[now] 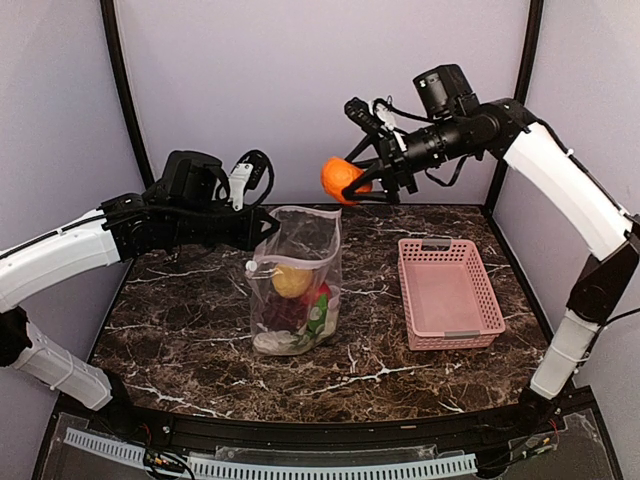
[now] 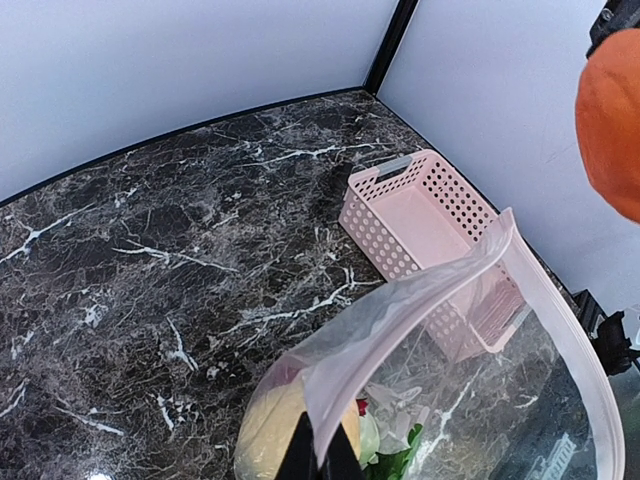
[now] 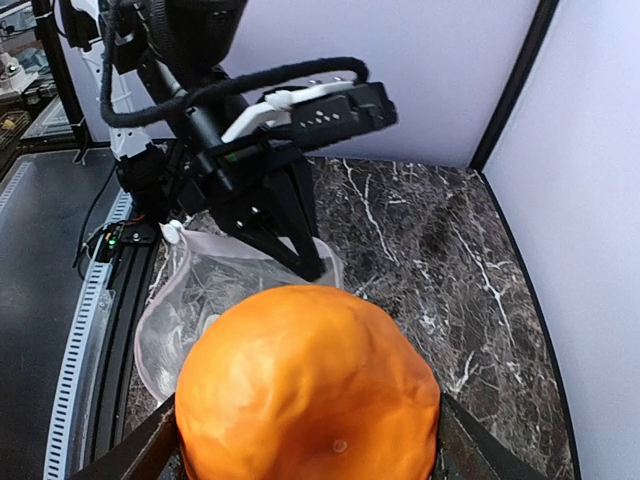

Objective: Place the food in the zip-top bag and seal the zipper
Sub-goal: Place the fake fruit in the zipper food storage bag.

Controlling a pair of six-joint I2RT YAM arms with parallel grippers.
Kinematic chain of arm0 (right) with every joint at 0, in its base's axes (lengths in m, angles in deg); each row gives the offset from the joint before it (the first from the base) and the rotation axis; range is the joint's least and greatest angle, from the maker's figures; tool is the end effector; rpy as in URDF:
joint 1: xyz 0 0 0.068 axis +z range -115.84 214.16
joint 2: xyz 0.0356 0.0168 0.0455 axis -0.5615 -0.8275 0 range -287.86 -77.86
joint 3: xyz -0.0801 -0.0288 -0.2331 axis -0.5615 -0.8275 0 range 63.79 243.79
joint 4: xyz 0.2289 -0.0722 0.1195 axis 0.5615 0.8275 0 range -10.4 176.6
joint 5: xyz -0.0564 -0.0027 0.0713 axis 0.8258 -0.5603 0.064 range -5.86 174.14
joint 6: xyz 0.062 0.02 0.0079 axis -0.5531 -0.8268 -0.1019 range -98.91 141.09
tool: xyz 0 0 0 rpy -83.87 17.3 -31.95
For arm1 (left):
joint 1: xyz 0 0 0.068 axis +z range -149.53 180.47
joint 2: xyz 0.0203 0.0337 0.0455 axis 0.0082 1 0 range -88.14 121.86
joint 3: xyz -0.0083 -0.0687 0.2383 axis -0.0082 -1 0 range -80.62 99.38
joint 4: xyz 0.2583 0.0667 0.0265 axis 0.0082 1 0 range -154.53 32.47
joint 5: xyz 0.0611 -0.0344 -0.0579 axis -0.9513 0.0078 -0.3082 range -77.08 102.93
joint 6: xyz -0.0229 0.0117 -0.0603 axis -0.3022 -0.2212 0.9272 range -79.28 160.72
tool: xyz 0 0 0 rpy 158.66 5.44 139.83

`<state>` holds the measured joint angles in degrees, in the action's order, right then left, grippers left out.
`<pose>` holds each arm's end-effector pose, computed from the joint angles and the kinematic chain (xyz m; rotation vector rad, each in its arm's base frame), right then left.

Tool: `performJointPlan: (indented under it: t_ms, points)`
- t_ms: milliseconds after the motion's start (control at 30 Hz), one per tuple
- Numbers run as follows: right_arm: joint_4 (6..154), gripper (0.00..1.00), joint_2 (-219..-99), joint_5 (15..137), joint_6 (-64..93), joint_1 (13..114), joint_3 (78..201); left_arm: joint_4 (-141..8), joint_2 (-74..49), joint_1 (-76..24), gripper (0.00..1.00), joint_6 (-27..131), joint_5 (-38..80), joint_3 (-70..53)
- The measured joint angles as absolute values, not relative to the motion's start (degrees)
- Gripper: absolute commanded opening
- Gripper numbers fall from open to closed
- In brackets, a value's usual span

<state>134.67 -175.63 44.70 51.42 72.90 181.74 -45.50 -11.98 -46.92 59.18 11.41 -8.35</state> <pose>0.2616 0.2518 0.4279 -1.5135 1.5066 0.8307 0.2273 -0.2451 0.3390 0.4930 1.9822 -0.7133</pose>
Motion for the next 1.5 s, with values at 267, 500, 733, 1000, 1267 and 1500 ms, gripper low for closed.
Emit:
performJointPlan:
  t_ms: [267,500,733,1000,1267,1500]
  points:
    - [135.02,0.66,-180.81,44.83,51.37,80.29,184.47,-45.09,-12.00,-46.92,0.01,59.33,11.43,-8.33]
    - [135.42,0.67,-184.55,45.20,50.87,82.98,185.72,-44.89,-12.22,-46.92,0.01,59.40,11.47,-8.33]
    - [135.44,0.73,-185.49,45.00,50.45,84.13,185.83,-44.69,-12.46,-46.92,0.01,59.42,11.52,-8.35]
    - [136.01,0.99,-187.24,44.72,48.71,84.92,186.27,-44.69,-12.55,-46.92,0.01,59.40,11.52,-8.35]
    - [136.42,0.99,-186.65,45.14,48.95,84.92,187.05,-44.69,-12.75,-46.92,0.01,59.38,11.56,-8.44]
    - [138.83,0.89,-180.36,45.81,56.01,85.36,182.03,-44.72,-12.97,-46.92,0.01,59.38,11.56,-8.48]
